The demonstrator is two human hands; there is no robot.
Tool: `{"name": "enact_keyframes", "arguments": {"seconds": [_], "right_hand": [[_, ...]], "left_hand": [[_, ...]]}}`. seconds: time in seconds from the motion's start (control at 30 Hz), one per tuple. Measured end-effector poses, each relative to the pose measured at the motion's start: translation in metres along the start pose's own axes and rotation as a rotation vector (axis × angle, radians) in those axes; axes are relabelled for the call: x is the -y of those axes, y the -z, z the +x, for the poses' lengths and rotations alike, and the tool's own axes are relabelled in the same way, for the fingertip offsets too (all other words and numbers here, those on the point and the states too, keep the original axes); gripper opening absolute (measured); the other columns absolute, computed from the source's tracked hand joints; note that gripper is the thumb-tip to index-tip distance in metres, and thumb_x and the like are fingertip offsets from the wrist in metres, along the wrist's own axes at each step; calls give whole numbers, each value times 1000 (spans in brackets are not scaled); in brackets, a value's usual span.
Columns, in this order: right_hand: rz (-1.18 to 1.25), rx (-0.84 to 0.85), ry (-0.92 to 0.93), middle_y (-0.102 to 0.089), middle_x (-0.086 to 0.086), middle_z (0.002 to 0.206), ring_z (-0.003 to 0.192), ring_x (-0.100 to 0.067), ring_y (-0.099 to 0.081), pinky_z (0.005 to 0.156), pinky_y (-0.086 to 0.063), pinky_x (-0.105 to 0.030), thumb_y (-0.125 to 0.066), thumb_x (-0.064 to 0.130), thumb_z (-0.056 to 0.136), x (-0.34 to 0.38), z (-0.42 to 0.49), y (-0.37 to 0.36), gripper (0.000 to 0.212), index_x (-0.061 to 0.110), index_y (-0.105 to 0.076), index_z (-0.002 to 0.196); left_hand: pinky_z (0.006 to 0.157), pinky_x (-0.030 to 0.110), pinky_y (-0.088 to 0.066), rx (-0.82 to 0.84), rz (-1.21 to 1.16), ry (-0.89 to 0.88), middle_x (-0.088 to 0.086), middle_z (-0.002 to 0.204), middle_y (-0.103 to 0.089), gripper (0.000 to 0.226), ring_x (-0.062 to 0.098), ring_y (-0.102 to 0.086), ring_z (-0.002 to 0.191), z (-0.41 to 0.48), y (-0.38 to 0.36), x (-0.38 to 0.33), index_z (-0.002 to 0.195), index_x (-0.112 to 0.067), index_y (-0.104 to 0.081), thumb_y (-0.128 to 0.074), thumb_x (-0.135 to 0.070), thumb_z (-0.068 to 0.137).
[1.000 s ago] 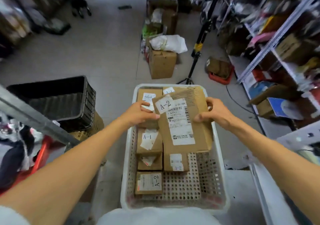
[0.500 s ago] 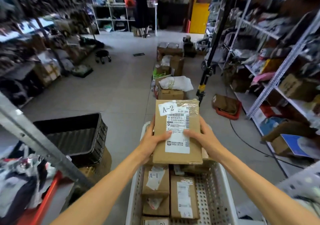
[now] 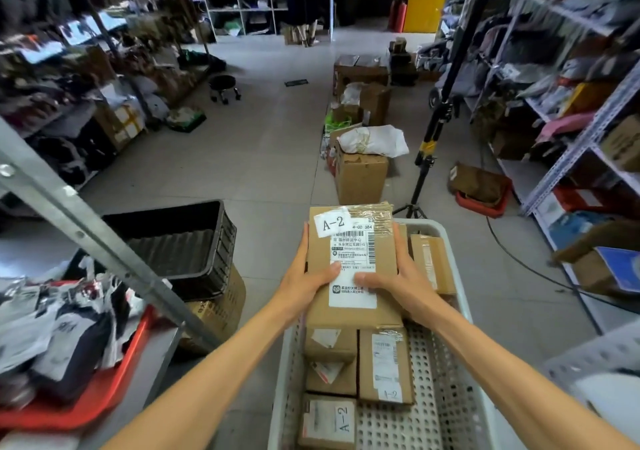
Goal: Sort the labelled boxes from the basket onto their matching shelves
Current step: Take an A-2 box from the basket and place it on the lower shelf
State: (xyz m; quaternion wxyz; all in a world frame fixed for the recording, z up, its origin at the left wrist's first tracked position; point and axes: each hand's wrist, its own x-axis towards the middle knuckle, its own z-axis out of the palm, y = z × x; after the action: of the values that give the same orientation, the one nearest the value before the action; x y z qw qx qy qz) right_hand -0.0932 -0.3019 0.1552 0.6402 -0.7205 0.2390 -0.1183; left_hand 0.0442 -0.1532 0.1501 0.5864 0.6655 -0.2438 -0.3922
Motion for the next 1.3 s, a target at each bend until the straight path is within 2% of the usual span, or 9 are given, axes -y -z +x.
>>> {"name": "enact_keyframes", "arguments": {"seconds": [0.07,0.23,0.43,0.6,0.77,0.9,1.1,1.2,1.3], "right_hand": [[-9,-25,-14,-60,14,127,109,-2,-62,96,-51,-37,-84,25,71,2,-6,-4,107,42,-12,148],[-37,-87,-9,-53,19,130,111,7,-57,84,-49,-10,-82,9,73,19,-24,-12,117,36,1,151],[-13,-294,-56,-51,9,141,124,-6,-53,105,-45,-36,-81,7,75,20,-69,-46,119,32,5,153],[40,-438,-69,-47,20,134,116,9,-53,88,-48,-11,-78,4,76,15,-117,-70,117,34,6,152],[34,-394,-151,-41,7,149,131,-9,-47,111,-39,-41,-88,19,62,18,-176,-77,136,45,14,148],[98,-479,-129,-46,0,145,125,-9,-52,98,-48,-21,-84,6,62,16,-222,-94,134,35,11,151],[114,-552,-121,-46,4,145,129,-12,-50,110,-39,-44,-88,12,61,5,-312,-124,134,38,8,151],[130,-598,-140,-49,3,143,128,-14,-52,108,-41,-47,-87,12,62,1,-376,-142,130,36,5,150],[119,-690,-124,-49,5,142,127,-10,-52,105,-45,-38,-84,5,67,3,-444,-156,123,32,2,151]], "left_hand": [[102,44,-47,52,60,-8,-13,131,-59,114,10,-60,116,-2,5,-8,149,-49,-5,-81,-43,64],[103,44,-46,164,97,-33,-9,135,-56,121,12,-56,121,-3,14,-14,150,-44,-8,-85,-38,57],[101,41,-48,301,116,8,-10,136,-56,116,11,-57,119,-15,23,-10,147,-52,-13,-86,-34,59],[98,39,-50,413,114,37,-8,128,-61,110,12,-60,114,-41,20,-5,148,-49,-15,-85,-15,69],[87,23,-50,499,145,28,-11,122,-62,101,4,-60,106,-87,5,-8,149,-42,-18,-76,-3,77],[102,35,-46,586,178,-12,-10,129,-60,109,11,-58,118,-121,-4,-1,150,-46,-11,-79,-6,75],[87,16,-47,691,148,-24,-13,134,-52,111,-2,-53,114,-201,-19,15,149,-50,-4,-79,-12,76],[104,32,-43,776,161,-26,-12,136,-53,116,10,-53,124,-250,-34,27,146,-56,-5,-85,-25,69],[93,21,-49,870,148,-41,-13,134,-55,112,6,-56,120,-301,-60,36,144,-54,-9,-86,-24,68]]}}
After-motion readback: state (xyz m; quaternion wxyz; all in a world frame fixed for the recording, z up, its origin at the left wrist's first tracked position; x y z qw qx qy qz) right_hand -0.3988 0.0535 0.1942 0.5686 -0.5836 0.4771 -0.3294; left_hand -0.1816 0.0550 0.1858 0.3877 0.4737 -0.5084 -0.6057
